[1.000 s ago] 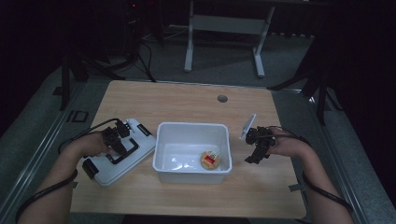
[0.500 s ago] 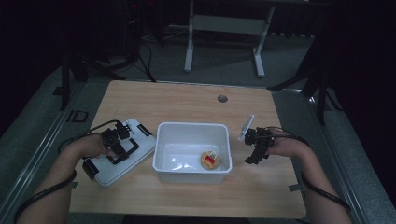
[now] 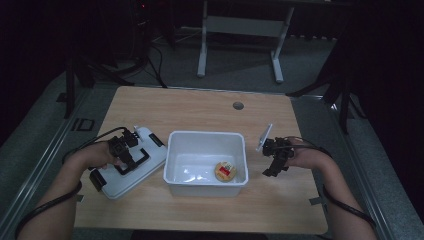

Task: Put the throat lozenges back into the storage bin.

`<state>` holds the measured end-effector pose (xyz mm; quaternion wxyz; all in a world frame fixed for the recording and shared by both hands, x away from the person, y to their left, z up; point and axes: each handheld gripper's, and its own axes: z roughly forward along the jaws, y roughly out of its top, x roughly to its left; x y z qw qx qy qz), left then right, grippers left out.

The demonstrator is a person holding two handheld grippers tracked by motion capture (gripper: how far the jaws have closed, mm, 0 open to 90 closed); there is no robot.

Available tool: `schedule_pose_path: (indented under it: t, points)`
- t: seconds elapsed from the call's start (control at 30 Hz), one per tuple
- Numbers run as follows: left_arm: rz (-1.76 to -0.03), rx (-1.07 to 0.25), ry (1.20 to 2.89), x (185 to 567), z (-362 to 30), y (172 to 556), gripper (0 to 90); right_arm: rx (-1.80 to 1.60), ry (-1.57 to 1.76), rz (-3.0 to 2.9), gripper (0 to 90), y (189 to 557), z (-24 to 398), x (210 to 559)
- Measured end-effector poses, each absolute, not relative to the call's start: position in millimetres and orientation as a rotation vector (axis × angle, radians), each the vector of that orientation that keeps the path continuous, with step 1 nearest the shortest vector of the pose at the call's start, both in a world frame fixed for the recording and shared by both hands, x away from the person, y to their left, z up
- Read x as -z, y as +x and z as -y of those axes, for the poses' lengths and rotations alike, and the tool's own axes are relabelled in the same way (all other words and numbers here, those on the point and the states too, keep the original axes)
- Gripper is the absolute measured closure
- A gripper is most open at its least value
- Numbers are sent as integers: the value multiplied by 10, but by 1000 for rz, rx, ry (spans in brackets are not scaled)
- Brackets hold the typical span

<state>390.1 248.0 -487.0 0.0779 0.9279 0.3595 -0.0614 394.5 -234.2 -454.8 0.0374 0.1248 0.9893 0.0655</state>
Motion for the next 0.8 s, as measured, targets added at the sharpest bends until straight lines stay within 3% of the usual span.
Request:
schedule_pose_path:
  t: [0.37,0.8]
  points:
    - [-1086,26,2783,4619,-2576,3940,735,-215,390,-3037,148,3942,2368,4539]
    - [-1107,3,2811,4662,-2862,3937,734,-253,435,-3050,146,3900,2536,4596]
